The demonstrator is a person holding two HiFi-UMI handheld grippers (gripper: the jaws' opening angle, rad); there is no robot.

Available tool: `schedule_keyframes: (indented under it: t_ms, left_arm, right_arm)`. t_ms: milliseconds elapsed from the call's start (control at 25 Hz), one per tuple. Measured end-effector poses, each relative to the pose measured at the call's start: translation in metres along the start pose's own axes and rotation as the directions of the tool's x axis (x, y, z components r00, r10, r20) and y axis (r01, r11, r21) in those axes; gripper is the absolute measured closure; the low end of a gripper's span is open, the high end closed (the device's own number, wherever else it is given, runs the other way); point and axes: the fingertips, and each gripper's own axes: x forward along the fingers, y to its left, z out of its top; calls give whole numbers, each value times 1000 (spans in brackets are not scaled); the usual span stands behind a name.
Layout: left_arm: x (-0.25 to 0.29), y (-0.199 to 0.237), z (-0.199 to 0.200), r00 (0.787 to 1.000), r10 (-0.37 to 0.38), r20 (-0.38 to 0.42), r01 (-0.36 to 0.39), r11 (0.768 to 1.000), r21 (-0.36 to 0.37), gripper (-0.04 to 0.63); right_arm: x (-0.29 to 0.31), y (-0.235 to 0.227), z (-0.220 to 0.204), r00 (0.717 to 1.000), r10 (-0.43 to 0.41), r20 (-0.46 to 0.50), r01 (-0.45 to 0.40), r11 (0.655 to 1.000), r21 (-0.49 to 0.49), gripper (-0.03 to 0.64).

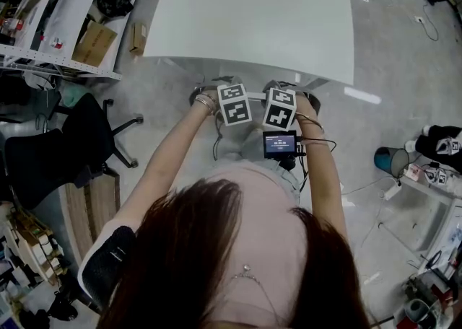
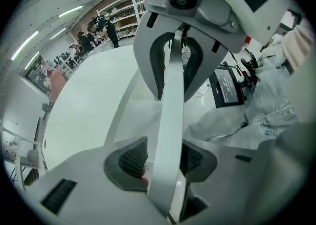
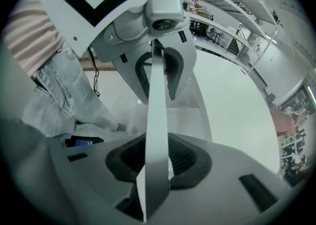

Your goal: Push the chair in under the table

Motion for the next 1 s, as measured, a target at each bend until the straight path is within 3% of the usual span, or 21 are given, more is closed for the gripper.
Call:
schedule_keyframes:
  t_ms: [1000]
  left_arm:
    - [16,59,10,999,27,-26,-27,1000,-13,423]
  right_arm:
    - [8,-61,-9,1000,-11,8,12,999,-36,495]
